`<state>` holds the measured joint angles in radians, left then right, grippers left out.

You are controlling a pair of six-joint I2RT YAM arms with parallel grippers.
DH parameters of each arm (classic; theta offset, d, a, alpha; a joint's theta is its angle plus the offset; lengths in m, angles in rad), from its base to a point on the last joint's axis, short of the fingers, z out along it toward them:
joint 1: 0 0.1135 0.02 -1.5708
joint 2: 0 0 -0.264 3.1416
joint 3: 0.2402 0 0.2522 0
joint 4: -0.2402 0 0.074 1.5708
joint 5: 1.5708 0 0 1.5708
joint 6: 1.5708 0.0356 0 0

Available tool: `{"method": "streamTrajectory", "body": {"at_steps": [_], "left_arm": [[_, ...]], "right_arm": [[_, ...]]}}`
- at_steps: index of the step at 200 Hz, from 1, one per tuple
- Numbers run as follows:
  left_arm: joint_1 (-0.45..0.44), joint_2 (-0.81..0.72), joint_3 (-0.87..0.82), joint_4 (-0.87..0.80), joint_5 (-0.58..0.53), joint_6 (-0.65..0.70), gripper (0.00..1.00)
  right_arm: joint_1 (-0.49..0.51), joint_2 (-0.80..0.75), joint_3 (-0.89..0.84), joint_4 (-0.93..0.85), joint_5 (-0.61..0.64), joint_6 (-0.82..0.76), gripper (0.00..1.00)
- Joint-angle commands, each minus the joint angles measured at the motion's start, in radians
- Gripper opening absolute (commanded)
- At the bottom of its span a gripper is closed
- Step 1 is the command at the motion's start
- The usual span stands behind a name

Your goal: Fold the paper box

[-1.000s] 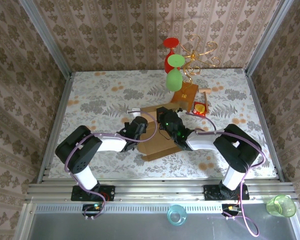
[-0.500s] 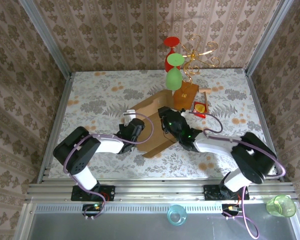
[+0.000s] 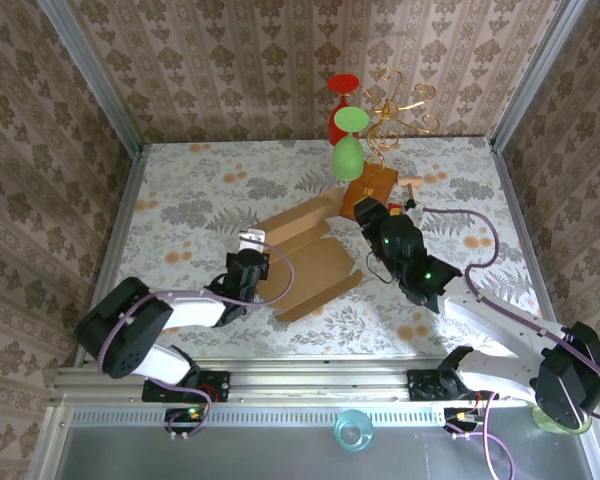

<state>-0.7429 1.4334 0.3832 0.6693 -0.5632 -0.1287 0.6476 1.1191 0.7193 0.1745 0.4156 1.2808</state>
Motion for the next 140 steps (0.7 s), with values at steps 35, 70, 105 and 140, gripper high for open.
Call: {"method": "streamTrajectory", "body": {"at_steps": [35,70,105,140], "left_arm": [[0.084,-0.161,-0.032,-0.11,0.273,0.106,0.0],[0.099,-0.142,-0.011,-0.133,0.308,0.103,0.0],[0.1,-0.102,0.007,-0.133,0.314,0.096,0.0],[0.103,-0.072,0.022,-0.135,0.305,0.088,0.0]], "right_arm": [[-0.009,0.095,0.205,-0.174,-0.009,-0.27,0.58],[-0.025,0.179,0.274,-0.239,-0.066,-0.293,0.63],[-0.069,0.288,0.35,-0.251,-0.134,-0.327,0.65],[-0.078,0.378,0.379,-0.271,-0.168,-0.336,0.66]]}}
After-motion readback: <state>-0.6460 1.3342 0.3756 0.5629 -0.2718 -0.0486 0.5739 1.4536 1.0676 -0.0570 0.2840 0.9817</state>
